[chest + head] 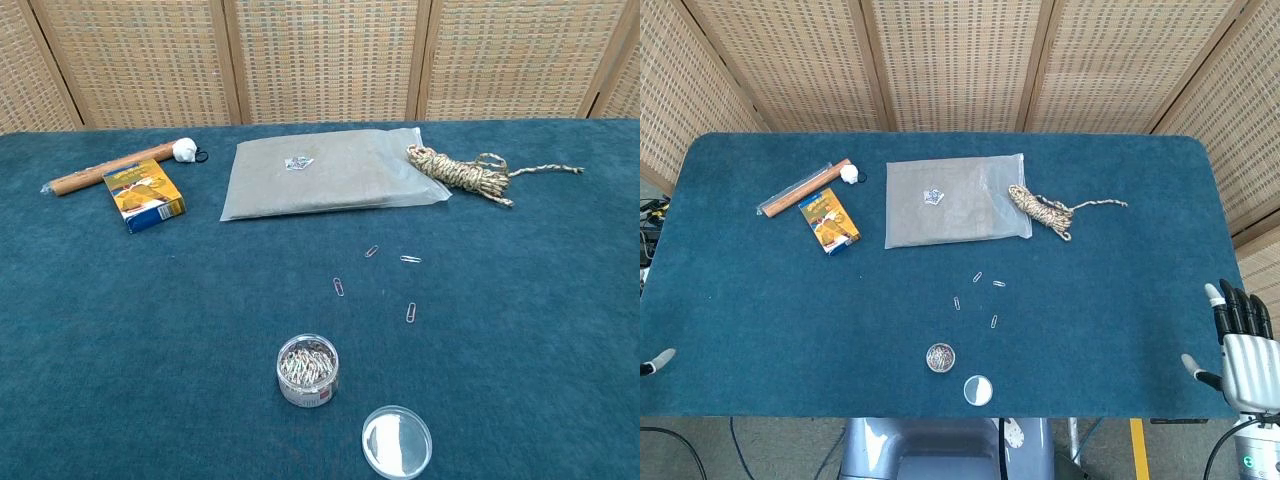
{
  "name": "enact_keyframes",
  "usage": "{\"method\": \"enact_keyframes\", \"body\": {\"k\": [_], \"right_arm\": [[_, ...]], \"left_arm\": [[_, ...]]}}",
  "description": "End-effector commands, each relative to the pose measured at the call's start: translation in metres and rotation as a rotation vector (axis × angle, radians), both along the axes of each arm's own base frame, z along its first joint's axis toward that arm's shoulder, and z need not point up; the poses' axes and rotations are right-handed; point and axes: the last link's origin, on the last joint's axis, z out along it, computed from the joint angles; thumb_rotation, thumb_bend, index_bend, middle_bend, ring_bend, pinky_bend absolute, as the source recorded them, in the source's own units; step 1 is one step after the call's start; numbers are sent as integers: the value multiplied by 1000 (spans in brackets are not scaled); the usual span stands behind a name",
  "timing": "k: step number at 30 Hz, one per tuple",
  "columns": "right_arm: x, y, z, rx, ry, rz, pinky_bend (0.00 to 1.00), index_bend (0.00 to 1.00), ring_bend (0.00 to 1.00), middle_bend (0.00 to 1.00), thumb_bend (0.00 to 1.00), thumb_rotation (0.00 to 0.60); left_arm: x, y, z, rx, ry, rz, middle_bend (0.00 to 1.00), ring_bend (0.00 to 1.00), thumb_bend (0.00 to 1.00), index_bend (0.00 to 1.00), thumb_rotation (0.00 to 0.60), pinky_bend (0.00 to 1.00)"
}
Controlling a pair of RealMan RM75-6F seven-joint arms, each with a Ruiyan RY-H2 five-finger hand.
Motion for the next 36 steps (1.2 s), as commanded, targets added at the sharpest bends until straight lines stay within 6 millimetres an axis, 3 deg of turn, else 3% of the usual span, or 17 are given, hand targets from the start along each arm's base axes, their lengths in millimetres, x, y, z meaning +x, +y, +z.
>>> {"method": "enact_keyframes", "body": {"k": [1,4,7,9,14,17,21,28,36], "right_arm": [[1,0,-2,11,2,4,0,0,0,0,0,600],[3,-5,-8,41,4,18,0,0,0,0,0,600],[13,-27,-16,93,9,85,0,0,0,0,0,600],[25,-53,-21,111,35,152,0,26,0,0,0,600],[55,-110,-41,235,-4,199,0,249,0,0,0,600],[78,-145,-61,300,-94,189,0,338,0,0,9,600],[101,-172,-87,365,-118,161,0,388,0,0,78,600],[135,-203,-142,439,-141,99,0,414,0,0,172,600],[150,-217,-193,471,-123,43,0,450,0,0,273,600]], "left_arm": [[0,1,-1,-4,3,2,0,0,0,0,600,0],[0,2,-2,-3,7,4,0,0,0,0,600,0],[0,5,-2,-5,4,6,0,0,0,0,600,0],[1,7,-2,-7,-1,4,0,0,0,0,600,0],[2,11,-4,-22,3,2,0,0,0,0,600,0],[0,14,-5,-21,2,11,0,0,0,0,600,0],[-1,19,-6,-28,4,25,0,0,0,0,600,0],[-5,27,-9,-36,8,53,0,0,0,0,600,0],[-10,31,-11,-51,8,82,0,0,0,0,600,0]]}}
